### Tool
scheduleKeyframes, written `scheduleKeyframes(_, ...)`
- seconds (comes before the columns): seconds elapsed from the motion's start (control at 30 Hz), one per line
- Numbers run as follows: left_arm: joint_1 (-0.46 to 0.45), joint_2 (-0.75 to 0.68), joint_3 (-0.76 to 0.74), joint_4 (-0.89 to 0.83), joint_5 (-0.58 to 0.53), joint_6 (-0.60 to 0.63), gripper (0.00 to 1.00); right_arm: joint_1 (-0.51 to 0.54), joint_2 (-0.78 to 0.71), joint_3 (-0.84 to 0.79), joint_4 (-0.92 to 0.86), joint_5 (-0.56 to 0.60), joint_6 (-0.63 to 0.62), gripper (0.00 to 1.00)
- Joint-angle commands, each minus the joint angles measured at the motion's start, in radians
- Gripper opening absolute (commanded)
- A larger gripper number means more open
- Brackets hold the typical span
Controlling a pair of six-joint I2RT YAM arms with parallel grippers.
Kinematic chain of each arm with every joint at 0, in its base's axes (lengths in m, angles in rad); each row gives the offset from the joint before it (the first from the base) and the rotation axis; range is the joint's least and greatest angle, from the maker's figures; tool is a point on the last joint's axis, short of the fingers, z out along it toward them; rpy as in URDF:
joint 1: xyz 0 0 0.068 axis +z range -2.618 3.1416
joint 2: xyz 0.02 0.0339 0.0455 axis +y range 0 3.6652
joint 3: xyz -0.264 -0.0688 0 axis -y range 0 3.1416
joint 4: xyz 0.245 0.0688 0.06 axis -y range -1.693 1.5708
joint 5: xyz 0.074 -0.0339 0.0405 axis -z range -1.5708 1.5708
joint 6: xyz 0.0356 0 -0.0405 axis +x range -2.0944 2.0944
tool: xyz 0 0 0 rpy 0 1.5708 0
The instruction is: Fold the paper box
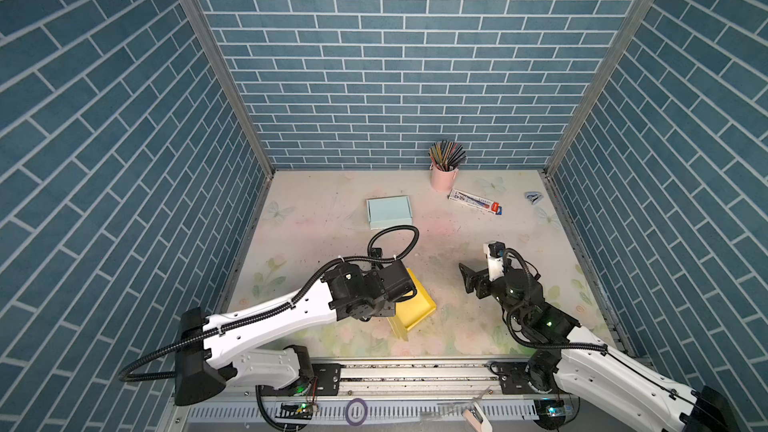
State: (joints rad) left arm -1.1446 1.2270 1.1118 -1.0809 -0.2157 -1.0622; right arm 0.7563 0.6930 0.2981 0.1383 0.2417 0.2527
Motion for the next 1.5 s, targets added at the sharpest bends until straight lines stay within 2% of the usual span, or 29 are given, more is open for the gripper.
scheduleKeyframes(0.0,0.014,-0.008,-0.007,0.006,-0.025,0.002,0.21,-0.003,-0.016,0.024,-0.023,0.019,-0.015,0.9)
scheduleKeyframes(0.27,0.068,0.019,-0.001,0.059,0.007,0.102,0.01,-0.004,-0.084,0.015,-0.059,0.039,-0.024,0.9)
scheduleKeyframes(0.4,0.114,0.037,0.015,0.09,0.039,0.172,0.0,-0.004,-0.117,0.009,-0.066,0.044,-0.035,0.9)
scheduleKeyframes(0.5,0.163,0.063,0.067,0.09,0.069,0.287,0.0,-0.003,-0.134,-0.01,-0.04,0.027,-0.055,0.9)
scheduleKeyframes(0.57,0.201,0.083,0.11,0.117,0.135,0.421,0.0,-0.003,-0.146,-0.03,-0.001,-0.005,-0.076,0.91)
scheduleKeyframes(0.63,0.235,0.126,0.174,0.101,0.236,0.576,0.0,-0.003,-0.159,-0.062,0.09,-0.071,-0.108,0.92)
scheduleKeyframes(0.7,0.235,0.168,0.242,0.052,0.257,0.727,0.0,-0.003,-0.168,-0.111,0.235,-0.171,-0.154,0.93)
scheduleKeyframes(0.8,0.235,0.195,0.304,0.017,0.303,0.884,0.0,-0.003,-0.146,-0.151,0.403,-0.331,-0.24,0.96)
scheduleKeyframes(0.9,0.238,0.213,0.358,-0.007,0.34,0.999,0.0,-0.003,-0.064,-0.13,0.453,-0.439,-0.338,0.98)
scheduleKeyframes(0.97,0.241,0.238,0.399,-0.04,0.363,1.055,0.0,-0.007,-0.001,-0.096,0.44,-0.489,-0.387,0.98)
scheduleKeyframes(1.03,0.24,0.264,0.43,-0.076,0.394,1.111,0.0,-0.025,0.06,-0.063,0.431,-0.58,-0.42,0.98)
scheduleKeyframes(1.1,0.24,0.278,0.446,-0.096,0.404,1.155,0.0,-0.069,0.145,-0.004,0.384,-0.722,-0.433,0.97)
scheduleKeyframes(1.2,0.24,0.271,0.455,-0.115,0.449,1.202,0.0,-0.113,0.229,0.056,0.347,-0.836,-0.439,0.95)
scheduleKeyframes(1.37,0.241,0.218,0.426,-0.118,0.478,1.254,0.0,-0.14,0.285,0.119,0.293,-0.912,-0.472,0.91)
scheduleKeyframes(1.47,0.247,0.204,0.415,-0.117,0.484,1.271,0.0,-0.14,0.342,0.157,0.261,-0.97,-0.487,0.8)
